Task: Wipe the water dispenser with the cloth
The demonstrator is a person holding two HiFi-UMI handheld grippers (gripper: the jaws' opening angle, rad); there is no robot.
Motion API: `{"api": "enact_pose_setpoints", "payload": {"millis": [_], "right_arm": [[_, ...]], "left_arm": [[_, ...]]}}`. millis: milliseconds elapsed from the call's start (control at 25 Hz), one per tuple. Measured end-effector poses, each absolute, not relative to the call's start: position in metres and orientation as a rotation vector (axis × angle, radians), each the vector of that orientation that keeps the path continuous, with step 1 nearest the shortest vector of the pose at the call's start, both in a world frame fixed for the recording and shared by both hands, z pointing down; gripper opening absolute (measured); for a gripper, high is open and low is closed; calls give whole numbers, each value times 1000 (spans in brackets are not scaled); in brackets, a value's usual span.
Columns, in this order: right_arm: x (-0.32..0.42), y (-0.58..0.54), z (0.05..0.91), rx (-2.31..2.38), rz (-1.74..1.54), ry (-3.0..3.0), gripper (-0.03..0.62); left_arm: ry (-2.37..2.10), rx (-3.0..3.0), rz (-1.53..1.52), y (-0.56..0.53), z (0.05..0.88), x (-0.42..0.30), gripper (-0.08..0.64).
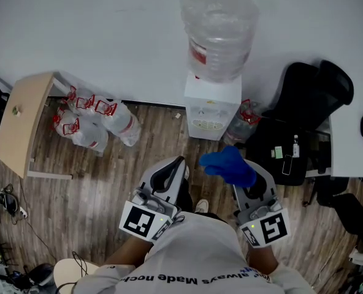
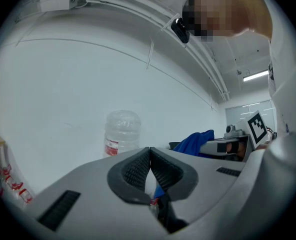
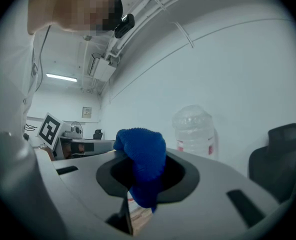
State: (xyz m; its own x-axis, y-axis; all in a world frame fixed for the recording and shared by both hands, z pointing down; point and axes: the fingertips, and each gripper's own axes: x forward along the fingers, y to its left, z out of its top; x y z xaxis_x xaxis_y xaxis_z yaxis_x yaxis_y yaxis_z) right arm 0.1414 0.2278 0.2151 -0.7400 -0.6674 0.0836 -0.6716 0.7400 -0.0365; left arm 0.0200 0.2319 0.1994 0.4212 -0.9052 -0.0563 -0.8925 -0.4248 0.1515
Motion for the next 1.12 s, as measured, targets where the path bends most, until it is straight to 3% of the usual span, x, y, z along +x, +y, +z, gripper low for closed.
{"api": "enact_pose_setpoints", "payload": {"millis": [1120], "right_arm": [[5, 40, 218, 1151, 34, -2779, 92]], "left_arm": [[-1516, 2631, -231, 35, 196, -103, 20]]}}
